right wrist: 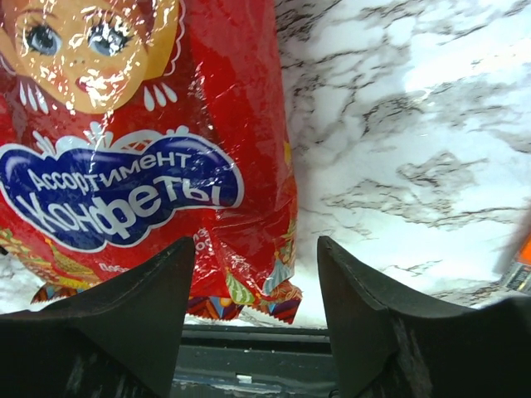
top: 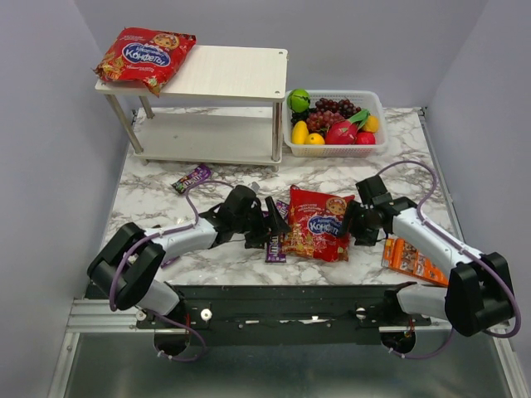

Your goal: Place and organize the candy bags onto the shelf

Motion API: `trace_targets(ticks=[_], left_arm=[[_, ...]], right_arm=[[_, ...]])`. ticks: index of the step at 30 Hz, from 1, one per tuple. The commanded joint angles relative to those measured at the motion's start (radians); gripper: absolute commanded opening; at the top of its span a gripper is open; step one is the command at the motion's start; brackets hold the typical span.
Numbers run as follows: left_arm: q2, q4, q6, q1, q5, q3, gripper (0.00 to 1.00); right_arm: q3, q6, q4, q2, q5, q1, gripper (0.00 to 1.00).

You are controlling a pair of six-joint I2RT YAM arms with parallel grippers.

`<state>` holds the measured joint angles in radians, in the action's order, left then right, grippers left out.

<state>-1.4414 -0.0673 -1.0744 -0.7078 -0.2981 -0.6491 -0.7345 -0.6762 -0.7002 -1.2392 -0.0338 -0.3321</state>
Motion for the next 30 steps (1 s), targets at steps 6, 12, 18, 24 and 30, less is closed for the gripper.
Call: trace_targets(ticks=[6, 12, 18, 24, 30], left_arm=[[-0.082, -0.026, 0.014, -0.007, -0.024, -0.049, 0.95], [-0.12, -0.058, 0.033, -0.005, -0.041, -0.055, 0.94], [-0.185, -0.12, 0.039, -0.007, -0.07, -0.081, 0.94], [-0.217, -0.111, 0.065, -0.007, -0.064, -0.132, 0.91], [-0.235, -0.048, 0.108, -0.007, -0.035, -0.188, 0.91]], right_arm=[[0.049, 0.023, 0.031, -0.022, -0.087, 0.005, 0.57], [0.102, 0.0, 0.054, -0.026, -0.106, 0.005, 0.47], [0.124, -0.039, 0.034, -0.023, -0.075, 0.008, 0.39], [0.124, -0.048, 0.031, -0.013, -0.072, 0.008, 0.36], [0.126, -0.052, 0.018, 0.014, -0.06, 0.008, 0.35]])
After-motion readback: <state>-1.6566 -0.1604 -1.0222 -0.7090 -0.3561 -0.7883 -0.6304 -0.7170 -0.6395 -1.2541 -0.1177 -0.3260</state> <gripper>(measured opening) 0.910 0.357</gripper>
